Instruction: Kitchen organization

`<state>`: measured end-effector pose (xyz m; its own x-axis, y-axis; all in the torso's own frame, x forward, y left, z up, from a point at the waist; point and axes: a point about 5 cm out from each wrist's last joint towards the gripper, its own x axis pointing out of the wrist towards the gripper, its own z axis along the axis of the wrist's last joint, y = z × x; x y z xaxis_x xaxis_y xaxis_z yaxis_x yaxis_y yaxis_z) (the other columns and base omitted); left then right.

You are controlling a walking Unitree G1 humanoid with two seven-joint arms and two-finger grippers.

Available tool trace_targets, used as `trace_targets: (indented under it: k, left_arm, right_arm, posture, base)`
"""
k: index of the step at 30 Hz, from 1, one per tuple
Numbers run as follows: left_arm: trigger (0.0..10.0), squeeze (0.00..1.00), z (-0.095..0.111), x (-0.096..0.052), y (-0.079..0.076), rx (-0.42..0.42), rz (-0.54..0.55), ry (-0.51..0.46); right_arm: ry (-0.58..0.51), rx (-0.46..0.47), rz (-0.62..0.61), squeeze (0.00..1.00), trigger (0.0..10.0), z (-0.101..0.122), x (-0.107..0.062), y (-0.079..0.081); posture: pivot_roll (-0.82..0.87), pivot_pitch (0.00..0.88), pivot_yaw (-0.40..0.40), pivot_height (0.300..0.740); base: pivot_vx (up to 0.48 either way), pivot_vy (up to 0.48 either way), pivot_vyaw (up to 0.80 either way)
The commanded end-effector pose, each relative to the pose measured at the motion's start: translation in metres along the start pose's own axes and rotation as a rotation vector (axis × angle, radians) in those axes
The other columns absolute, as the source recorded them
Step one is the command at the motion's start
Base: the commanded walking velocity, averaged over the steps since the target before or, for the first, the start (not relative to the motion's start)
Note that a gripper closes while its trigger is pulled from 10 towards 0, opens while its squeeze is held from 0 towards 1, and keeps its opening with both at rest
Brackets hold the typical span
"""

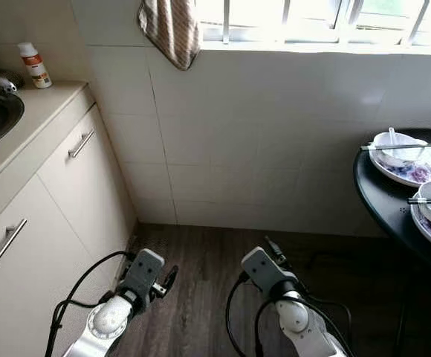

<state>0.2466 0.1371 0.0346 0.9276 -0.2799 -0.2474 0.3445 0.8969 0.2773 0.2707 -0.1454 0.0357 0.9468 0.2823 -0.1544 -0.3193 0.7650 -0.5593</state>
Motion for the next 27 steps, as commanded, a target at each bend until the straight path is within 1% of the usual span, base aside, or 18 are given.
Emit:
trace_targets:
  k: [1,4,6,7,8,9,13,15,16,17,19,27]
  left_arm:
    - [10.0,0.00,0.011,-0.006,0.009,-0.011,0.038,-0.087]
    - [10.0,0.00,0.011,-0.007,0.009,-0.005,0.039,-0.082]
    - [10.0,0.00,0.008,-0.004,0.006,-0.003,0.003,-0.058]
    - [10.0,0.00,0.008,-0.004,0.006,-0.003,0.003,-0.058]
    - [10.0,0.00,0.006,-0.002,0.006,-0.036,0.013,-0.046]
    - [10.0,0.00,0.004,0.001,0.006,-0.069,0.038,-0.032]
    - [10.0,0.00,0.002,0.003,0.004,-0.072,0.032,-0.032]
    - [10.0,0.00,0.002,0.003,0.004,-0.072,0.032,-0.032]
    - [10.0,0.00,0.002,0.003,0.004,-0.089,0.026,-0.038]
    - [10.0,0.00,0.002,0.003,0.004,-0.089,0.026,-0.038]
    - [10.0,0.00,0.003,0.004,0.005,-0.107,0.016,-0.052]
    - [10.0,0.00,0.001,0.006,0.004,-0.127,0.009,-0.047]
  right_arm:
    - [-0.029,0.001,-0.058,0.00,10.0,0.007,0.002,-0.007]
    - [-0.035,-0.005,-0.080,0.00,10.0,0.008,0.002,-0.009]
    - [-0.034,-0.034,-0.116,0.00,10.0,0.008,0.002,-0.011]
    - [-0.034,-0.034,-0.116,0.00,10.0,0.008,0.002,-0.011]
    - [-0.036,-0.027,-0.102,0.00,10.0,0.008,0.003,-0.009]
    - [-0.019,-0.049,-0.097,0.00,10.0,0.006,0.003,-0.008]
    - [-0.018,-0.090,-0.092,0.00,10.0,0.007,0.003,-0.007]
    - [-0.018,-0.090,-0.092,0.00,10.0,0.007,0.003,-0.007]
    - [-0.032,-0.088,-0.079,0.00,10.0,0.008,0.004,-0.007]
    - [-0.032,-0.088,-0.079,0.00,10.0,0.008,0.004,-0.007]
    - [-0.047,-0.091,-0.046,0.00,10.0,0.010,0.005,-0.003]
    - [-0.039,-0.077,-0.030,0.00,10.0,0.009,0.005,-0.002]
  posture:
    - [0.03,0.000,-0.020,0.740]
    - [0.03,0.000,-0.019,0.740]
    - [0.03,0.000,-0.019,0.740]
    - [0.03,0.000,-0.019,0.740]
    - [0.02,0.000,-0.017,0.740]
    - [0.02,0.000,-0.016,0.740]
    - [0.02,0.000,-0.017,0.740]
    - [0.02,0.000,-0.017,0.740]
    - [0.02,0.000,-0.019,0.740]
    - [0.02,0.000,-0.019,0.740]
    - [0.03,0.000,-0.022,0.740]
    - [0.03,0.000,-0.026,0.740]
  base:
    - [0.000,0.000,0.00]
    - [0.000,0.000,0.00]
    - [0.000,0.000,0.00]
    - [0.000,0.000,0.00]
    - [0.000,0.000,0.00]
    - [0.000,0.000,0.00]
    - [0.000,0.000,0.00]
    - [0.000,0.000,0.00]
    - [0.000,0.000,0.00]
    - [0.000,0.000,0.00]
    - [0.000,0.000,0.00]
    - [0.000,0.000,0.00]
